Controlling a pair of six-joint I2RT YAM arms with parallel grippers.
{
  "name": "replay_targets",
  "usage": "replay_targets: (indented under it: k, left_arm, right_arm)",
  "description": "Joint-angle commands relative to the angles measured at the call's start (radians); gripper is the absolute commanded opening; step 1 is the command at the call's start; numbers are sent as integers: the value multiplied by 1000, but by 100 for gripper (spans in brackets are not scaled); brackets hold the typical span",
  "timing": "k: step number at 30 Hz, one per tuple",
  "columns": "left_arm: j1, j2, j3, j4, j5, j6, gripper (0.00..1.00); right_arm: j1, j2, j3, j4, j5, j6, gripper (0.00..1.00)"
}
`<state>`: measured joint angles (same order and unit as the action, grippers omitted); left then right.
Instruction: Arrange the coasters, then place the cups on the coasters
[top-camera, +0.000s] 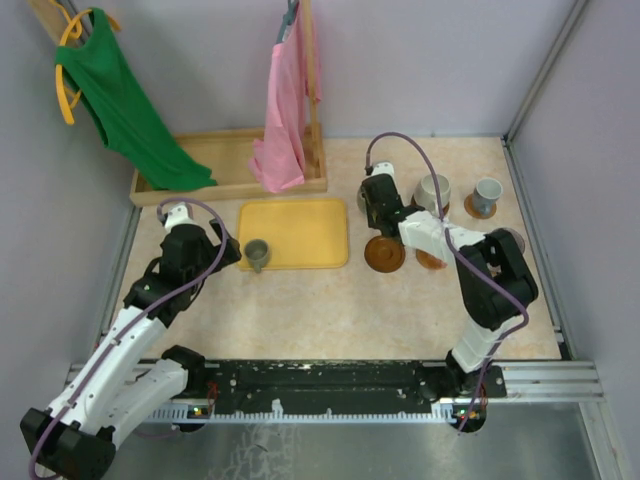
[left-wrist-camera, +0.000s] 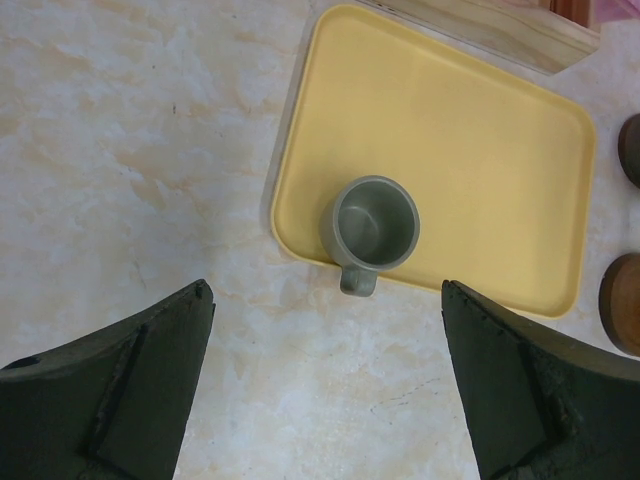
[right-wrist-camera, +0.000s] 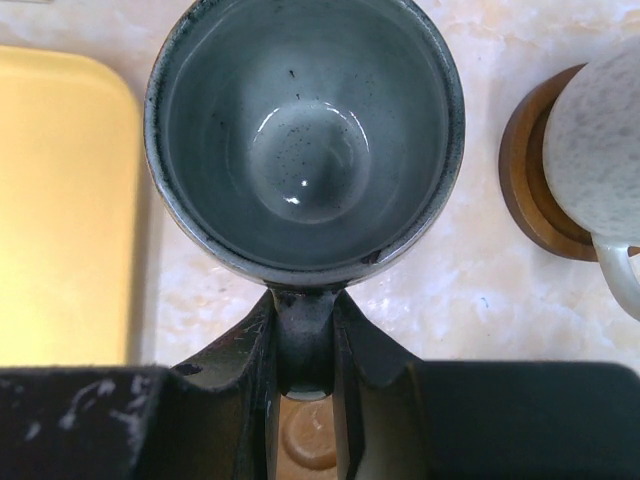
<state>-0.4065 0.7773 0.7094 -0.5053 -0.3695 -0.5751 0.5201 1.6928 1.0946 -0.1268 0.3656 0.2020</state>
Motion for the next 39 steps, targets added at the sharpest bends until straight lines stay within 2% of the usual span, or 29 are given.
replay_targets:
  k: [1, 26, 39]
  left_arm:
    - [5, 5, 36, 3, -9, 13, 100]
    - [6, 21, 43, -7, -31, 4, 100]
    - [6, 25, 32, 3, -27, -3, 100]
  right_arm:
    - [-37, 27, 87, 175, 5, -28, 0]
    - [-90, 142, 158, 225, -17, -54, 0]
    - [-95, 132, 130, 227, -33, -64, 0]
